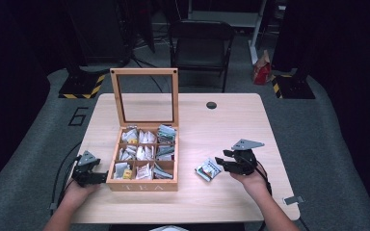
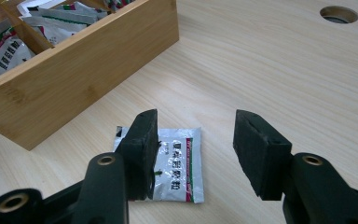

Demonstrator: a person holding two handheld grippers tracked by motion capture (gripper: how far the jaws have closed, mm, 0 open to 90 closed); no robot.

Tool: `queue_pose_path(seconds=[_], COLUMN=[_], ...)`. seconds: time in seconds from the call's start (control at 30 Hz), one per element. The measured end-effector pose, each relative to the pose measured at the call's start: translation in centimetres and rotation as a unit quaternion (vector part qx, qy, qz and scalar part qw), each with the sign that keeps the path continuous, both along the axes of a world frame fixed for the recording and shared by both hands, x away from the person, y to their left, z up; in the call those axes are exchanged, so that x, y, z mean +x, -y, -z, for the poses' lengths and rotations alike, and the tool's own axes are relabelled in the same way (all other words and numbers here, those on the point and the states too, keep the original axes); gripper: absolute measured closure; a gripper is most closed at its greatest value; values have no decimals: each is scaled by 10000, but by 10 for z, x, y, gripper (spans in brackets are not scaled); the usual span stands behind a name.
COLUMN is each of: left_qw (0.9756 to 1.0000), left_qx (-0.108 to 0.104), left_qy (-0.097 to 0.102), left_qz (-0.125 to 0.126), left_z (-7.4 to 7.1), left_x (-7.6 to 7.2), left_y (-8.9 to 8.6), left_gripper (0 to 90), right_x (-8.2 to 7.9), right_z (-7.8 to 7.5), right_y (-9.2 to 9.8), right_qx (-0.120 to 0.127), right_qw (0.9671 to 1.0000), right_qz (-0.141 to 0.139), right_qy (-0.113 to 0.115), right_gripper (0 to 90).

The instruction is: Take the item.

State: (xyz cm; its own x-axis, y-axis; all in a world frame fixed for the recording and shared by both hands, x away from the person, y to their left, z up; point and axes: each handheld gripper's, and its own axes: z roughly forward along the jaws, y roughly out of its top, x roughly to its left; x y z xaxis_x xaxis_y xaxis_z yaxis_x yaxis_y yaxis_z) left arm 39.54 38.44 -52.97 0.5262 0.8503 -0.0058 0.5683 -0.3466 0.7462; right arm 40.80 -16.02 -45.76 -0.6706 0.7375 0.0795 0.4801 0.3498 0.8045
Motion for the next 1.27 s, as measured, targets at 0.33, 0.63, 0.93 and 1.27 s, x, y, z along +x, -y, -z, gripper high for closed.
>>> queue_pose_path(seconds=[0.33, 0.63, 0.93, 1.27], left_qw=[10000, 10000, 10000, 10000], left_qx=[-20, -19, -21, -16], left_qy=[42, 40, 40, 37], left_qz=[-24, -24, -23, -18], left_z=[1, 1, 1, 1], left_x=[0, 0, 0, 0], left_y=[0, 0, 0, 0], left_gripper=[190, 190, 190, 190], right_x=[-1, -1, -1, -2], right_z=[8, 19, 28, 34], right_y=[10, 17, 25, 25], right_qx=[-79, -93, -135, -329], right_qw=[9998, 9992, 9984, 9979], right_qz=[159, 392, 549, 548], right_qy=[-19, -70, -48, -92], right_gripper=[496, 495, 495, 494])
